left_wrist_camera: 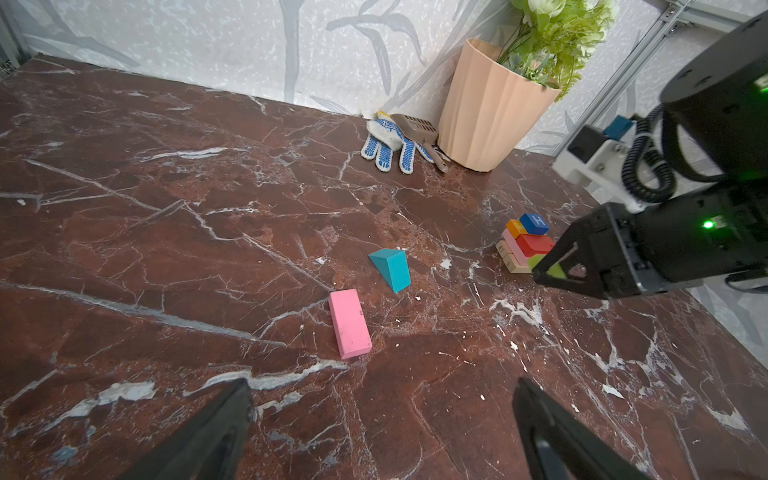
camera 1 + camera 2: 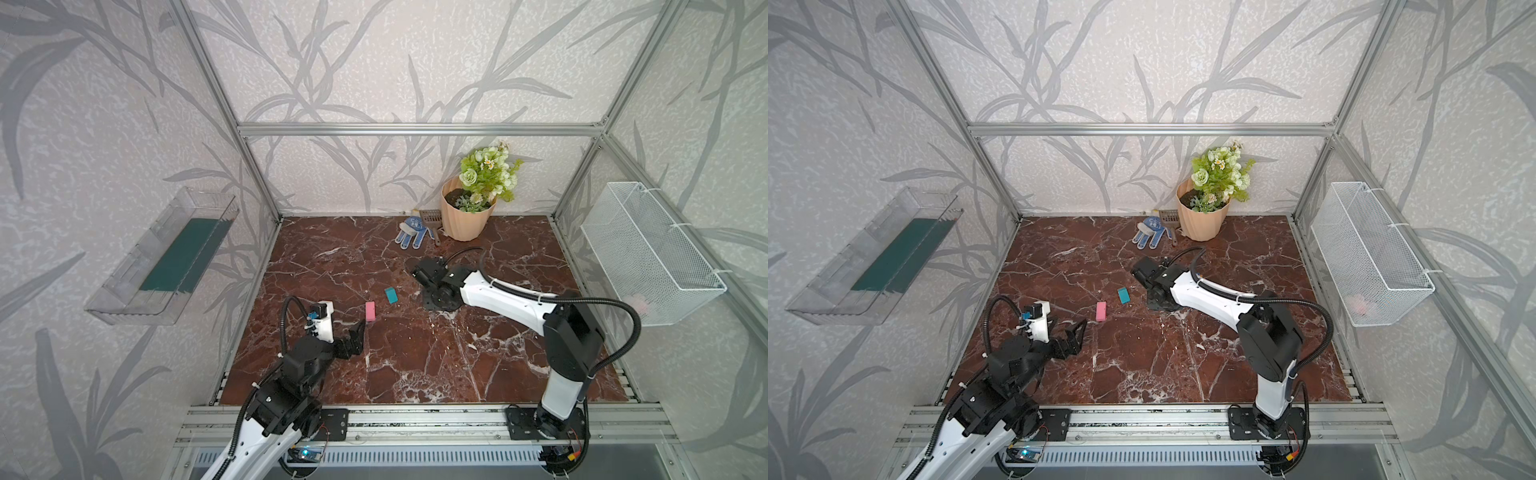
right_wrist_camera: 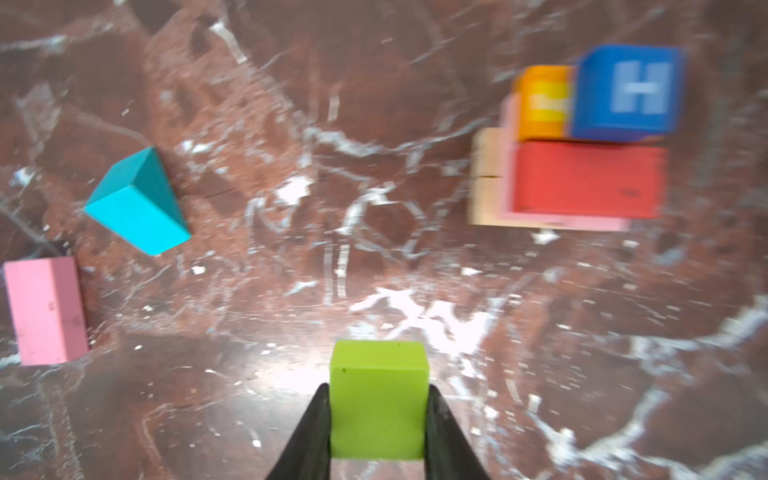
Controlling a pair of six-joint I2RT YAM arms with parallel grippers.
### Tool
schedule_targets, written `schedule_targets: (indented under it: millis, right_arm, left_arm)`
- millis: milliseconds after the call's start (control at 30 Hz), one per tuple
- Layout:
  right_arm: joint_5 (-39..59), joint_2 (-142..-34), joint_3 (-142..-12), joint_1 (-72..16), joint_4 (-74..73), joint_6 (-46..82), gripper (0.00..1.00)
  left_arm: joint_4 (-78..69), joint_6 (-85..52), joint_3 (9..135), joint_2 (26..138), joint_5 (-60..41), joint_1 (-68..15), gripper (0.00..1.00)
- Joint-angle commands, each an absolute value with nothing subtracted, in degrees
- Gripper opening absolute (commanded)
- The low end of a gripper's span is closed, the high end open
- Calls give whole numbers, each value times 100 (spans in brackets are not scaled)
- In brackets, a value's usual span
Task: Build the wood block tower
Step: 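Lift the lime green cube with the right gripper toward the stack, then lower the lime green cube beside the blue H cube onto the red block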
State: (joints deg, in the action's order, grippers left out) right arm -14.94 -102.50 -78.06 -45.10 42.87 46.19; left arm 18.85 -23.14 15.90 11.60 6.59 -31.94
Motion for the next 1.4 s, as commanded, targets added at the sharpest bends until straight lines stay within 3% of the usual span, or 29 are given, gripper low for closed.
schedule_targets:
  millis: [0, 200, 467, 1000, 1367]
  right_arm:
    - [-1583, -9813, -7312, -4138, 4313, 4606, 27]
    - [-1576, -8883, -6474, -3531, 4096, 4564, 27]
    - [-1788, -8523, -6291, -3174, 4039, 4272, 27]
    - [-1310, -10401, -7926, -2819, 4452, 3209, 26]
    - [-1190, -10819, -8174, -2750, 4448, 3016, 26]
  left_arm:
    - [1944, -2355, 1649, 1136, 781, -3225, 99]
    - [1916, -2355, 1661, 1207, 764, -3220, 99]
    - [1875, -2347, 1660, 1250, 765, -3219, 99]
    - [1863, -2333, 1653, 1265, 775, -3219, 99]
    - [1845, -2338, 1657, 1292, 782, -3224, 99]
